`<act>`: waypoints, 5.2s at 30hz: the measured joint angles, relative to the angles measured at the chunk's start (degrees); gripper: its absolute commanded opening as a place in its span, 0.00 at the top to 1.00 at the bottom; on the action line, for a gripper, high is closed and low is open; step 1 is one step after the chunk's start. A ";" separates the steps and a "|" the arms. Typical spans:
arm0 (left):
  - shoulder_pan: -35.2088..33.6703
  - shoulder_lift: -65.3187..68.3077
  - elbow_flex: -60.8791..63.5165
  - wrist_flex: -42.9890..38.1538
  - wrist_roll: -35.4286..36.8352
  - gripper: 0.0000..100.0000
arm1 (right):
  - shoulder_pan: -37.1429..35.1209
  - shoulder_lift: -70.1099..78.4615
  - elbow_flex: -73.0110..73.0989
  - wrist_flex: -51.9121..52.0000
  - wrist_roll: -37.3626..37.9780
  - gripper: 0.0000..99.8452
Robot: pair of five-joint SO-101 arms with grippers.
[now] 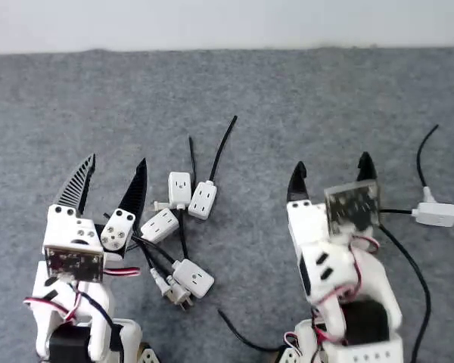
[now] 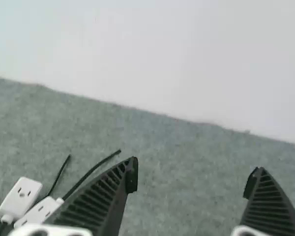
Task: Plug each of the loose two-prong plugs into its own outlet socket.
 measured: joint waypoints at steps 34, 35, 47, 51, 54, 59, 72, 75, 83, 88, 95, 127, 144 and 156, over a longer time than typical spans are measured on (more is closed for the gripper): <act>0.00 0.35 2.20 -2.29 -2.73 0.76 | 0.09 14.68 -1.23 -2.46 0.00 0.66; 0.00 0.35 2.20 -2.37 -2.73 0.76 | 0.09 14.68 -1.23 -2.46 0.00 0.66; 0.00 0.44 7.38 -8.70 -2.81 0.76 | 0.09 14.68 -1.23 -2.46 0.00 0.66; 0.00 0.44 7.38 -8.70 -2.81 0.76 | 0.09 14.68 -1.23 -2.46 0.00 0.66; 0.00 0.44 7.38 -8.70 -2.81 0.76 | 0.09 14.68 -1.23 -2.46 0.00 0.66; 0.00 0.44 7.38 -8.70 -2.81 0.76 | 0.09 14.68 -1.23 -2.46 0.00 0.66; -0.09 9.23 5.01 -8.70 -2.81 0.76 | 0.09 14.68 -1.23 -2.46 0.00 0.66; -0.35 19.60 0.09 -9.58 -2.81 0.76 | 0.09 14.68 -1.23 -2.46 0.00 0.66; -5.89 54.42 -14.95 -11.08 1.23 0.76 | 0.09 14.68 -1.23 -2.46 0.00 0.66; -7.56 61.71 -17.93 -11.08 4.22 0.76 | 0.09 14.68 -1.23 -2.46 0.00 0.66; -7.56 59.34 -17.85 -11.08 4.48 0.76 | 0.09 14.68 -1.23 -2.46 0.00 0.66; -7.56 55.91 -12.48 -16.62 4.57 0.76 | 0.00 18.02 -1.23 -3.08 0.00 0.66; -11.08 77.54 -25.23 -13.45 7.74 0.75 | -12.75 45.98 -12.04 -0.35 0.00 0.68; -14.77 97.49 -39.38 -7.82 12.04 0.75 | -22.68 54.07 -12.04 -2.90 -2.55 0.72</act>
